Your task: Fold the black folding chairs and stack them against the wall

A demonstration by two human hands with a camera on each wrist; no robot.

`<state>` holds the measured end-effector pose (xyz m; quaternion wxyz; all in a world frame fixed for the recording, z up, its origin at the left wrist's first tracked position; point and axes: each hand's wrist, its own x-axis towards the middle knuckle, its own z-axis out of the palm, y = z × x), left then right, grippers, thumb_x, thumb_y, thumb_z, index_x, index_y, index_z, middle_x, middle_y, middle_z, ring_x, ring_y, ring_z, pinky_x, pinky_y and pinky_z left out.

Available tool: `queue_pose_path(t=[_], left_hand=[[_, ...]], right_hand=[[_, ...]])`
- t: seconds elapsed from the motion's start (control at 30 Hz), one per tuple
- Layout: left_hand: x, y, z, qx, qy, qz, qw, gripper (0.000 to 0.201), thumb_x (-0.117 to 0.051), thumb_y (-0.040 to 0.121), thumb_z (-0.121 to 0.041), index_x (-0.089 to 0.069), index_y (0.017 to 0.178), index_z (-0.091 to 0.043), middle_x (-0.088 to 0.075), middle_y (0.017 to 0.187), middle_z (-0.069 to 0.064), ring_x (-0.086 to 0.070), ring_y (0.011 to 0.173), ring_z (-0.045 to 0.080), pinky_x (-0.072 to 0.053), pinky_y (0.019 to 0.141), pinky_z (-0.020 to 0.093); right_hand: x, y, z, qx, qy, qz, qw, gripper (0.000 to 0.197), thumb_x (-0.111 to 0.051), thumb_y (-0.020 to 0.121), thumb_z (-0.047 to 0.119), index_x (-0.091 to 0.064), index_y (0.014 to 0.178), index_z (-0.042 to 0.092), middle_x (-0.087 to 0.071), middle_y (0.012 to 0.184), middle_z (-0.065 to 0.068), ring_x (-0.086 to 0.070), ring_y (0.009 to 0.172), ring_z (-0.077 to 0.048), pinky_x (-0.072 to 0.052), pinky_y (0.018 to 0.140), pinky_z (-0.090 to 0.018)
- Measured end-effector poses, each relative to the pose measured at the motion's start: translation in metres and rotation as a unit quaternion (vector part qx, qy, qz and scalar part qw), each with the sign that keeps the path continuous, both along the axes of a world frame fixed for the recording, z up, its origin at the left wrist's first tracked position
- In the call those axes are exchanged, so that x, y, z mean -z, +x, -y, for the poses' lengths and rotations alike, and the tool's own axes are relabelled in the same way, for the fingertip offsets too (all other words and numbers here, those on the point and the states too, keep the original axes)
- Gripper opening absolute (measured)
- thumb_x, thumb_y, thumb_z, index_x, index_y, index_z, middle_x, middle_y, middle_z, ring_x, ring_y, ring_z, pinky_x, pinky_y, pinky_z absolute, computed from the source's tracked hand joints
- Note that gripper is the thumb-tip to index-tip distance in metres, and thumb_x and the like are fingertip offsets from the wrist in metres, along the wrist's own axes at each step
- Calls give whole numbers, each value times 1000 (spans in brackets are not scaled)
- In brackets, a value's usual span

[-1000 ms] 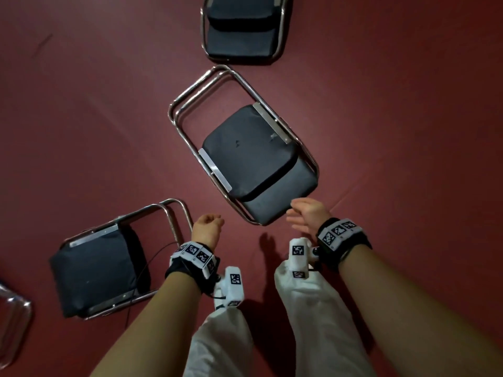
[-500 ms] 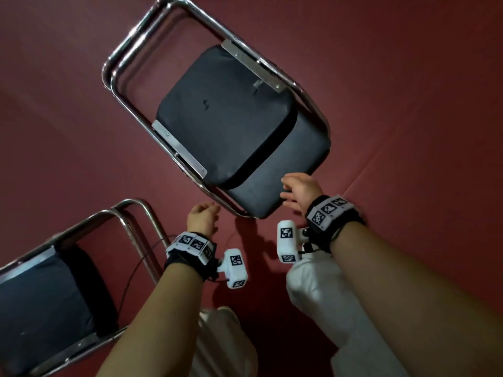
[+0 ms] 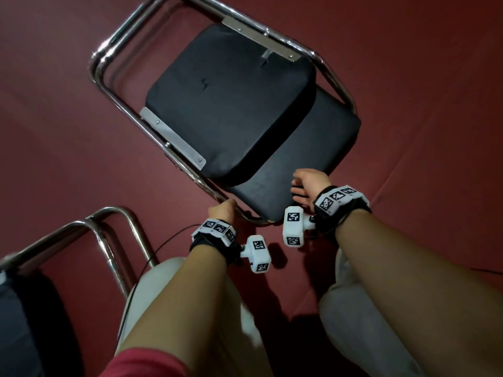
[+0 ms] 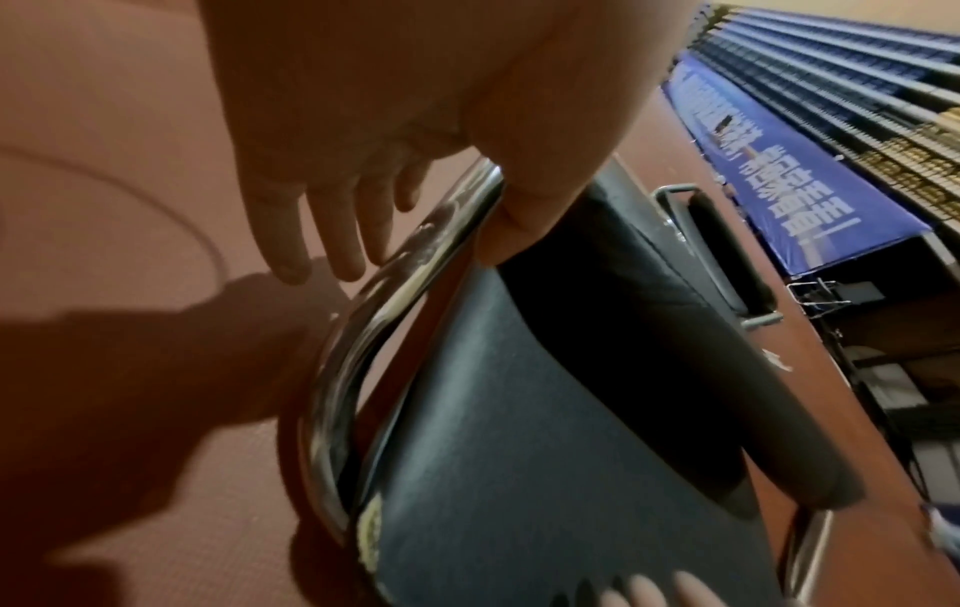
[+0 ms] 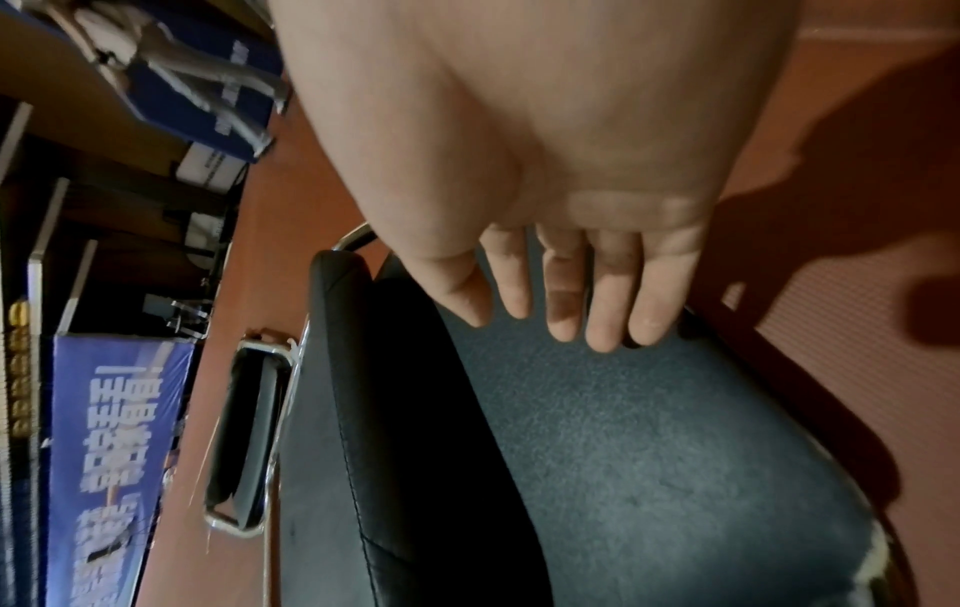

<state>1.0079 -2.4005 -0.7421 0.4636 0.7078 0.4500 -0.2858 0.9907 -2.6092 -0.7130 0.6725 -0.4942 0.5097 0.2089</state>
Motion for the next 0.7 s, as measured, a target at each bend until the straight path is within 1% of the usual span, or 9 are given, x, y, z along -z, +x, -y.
queue_pose_path(t=[0.07, 0.1, 0.17, 0.23, 0.3, 0.4, 0.5, 0.6, 0.7], left_hand=[[-3, -2, 2, 12, -13, -3, 1000, 28, -63, 80, -12, -64, 101, 7, -63, 71, 13, -58, 45, 21, -43, 44, 20], [2, -2, 2, 11, -21, 1, 1000, 30, -64, 80, -14, -63, 103, 6, -64, 75, 14, -60, 49, 23, -44, 47, 21], [10, -4, 0, 25, -23, -8, 999, 47, -67, 72, -24, -65, 111, 2, -71, 89, 17, -67, 71, 29, -50, 63, 31], [30, -8, -4, 50, -38, -34, 997, 39, -65, 68, -30, -67, 96, -3, -69, 86, 15, -64, 79, 30, -49, 73, 36], [25, -16, 4, 65, -60, -83, 993, 18, -59, 72, -26, -58, 75, -8, -60, 76, 15, -55, 67, 27, -45, 66, 35], [26, -24, 12, 66, -89, -118, 987, 14, -53, 81, -24, -50, 75, -12, -50, 69, 12, -45, 53, 23, -36, 56, 30], [27, -26, 18, 79, -122, -126, 981, 22, -54, 68, -25, -54, 83, -8, -55, 83, 16, -46, 56, 24, -36, 59, 30], [21, -25, 23, 43, -121, -115, 985, 11, -43, 86, -9, -47, 77, -5, -53, 76, 14, -46, 59, 25, -36, 60, 30], [20, -25, 22, 32, -136, -97, 985, 14, -37, 88, -3, -45, 76, -5, -52, 76, 13, -48, 61, 26, -39, 61, 31]], right_hand=[[3, -4, -6, 27, 14, 9, 999, 17, -49, 97, 14, -57, 88, 25, -50, 72, 1, -50, 68, -15, -47, 73, -31], [4, -6, -8, 40, 20, 14, 999, 17, -48, 97, 14, -59, 90, 25, -52, 73, 0, -52, 70, -16, -48, 76, -33], [11, -13, -9, 67, 30, 25, 997, 19, -46, 97, 13, -61, 94, 24, -56, 78, -1, -58, 76, -18, -49, 80, -34], [13, -20, -6, 98, 54, 35, 993, 24, -43, 97, 8, -62, 93, 21, -59, 82, -3, -61, 79, -20, -50, 74, -32], [18, -29, -2, 144, 78, 35, 986, 27, -39, 97, 3, -62, 91, 16, -61, 84, -5, -61, 80, -21, -49, 73, -32], [26, -43, 3, 180, 88, 10, 980, 29, -35, 95, 0, -60, 87, 12, -62, 83, -5, -62, 78, -20, -46, 74, -33], [36, -60, 7, 189, 85, -17, 978, 27, -35, 97, 2, -58, 86, 11, -62, 82, -6, -62, 73, -21, -46, 71, -34], [42, -75, 10, 215, 93, -29, 972, 24, -35, 98, 5, -56, 87, 10, -60, 80, -6, -60, 71, -22, -47, 62, -33], [50, -84, 14, 241, 100, -36, 965, 23, -35, 100, 7, -54, 88, 10, -58, 82, -8, -58, 73, -24, -48, 64, -36]])
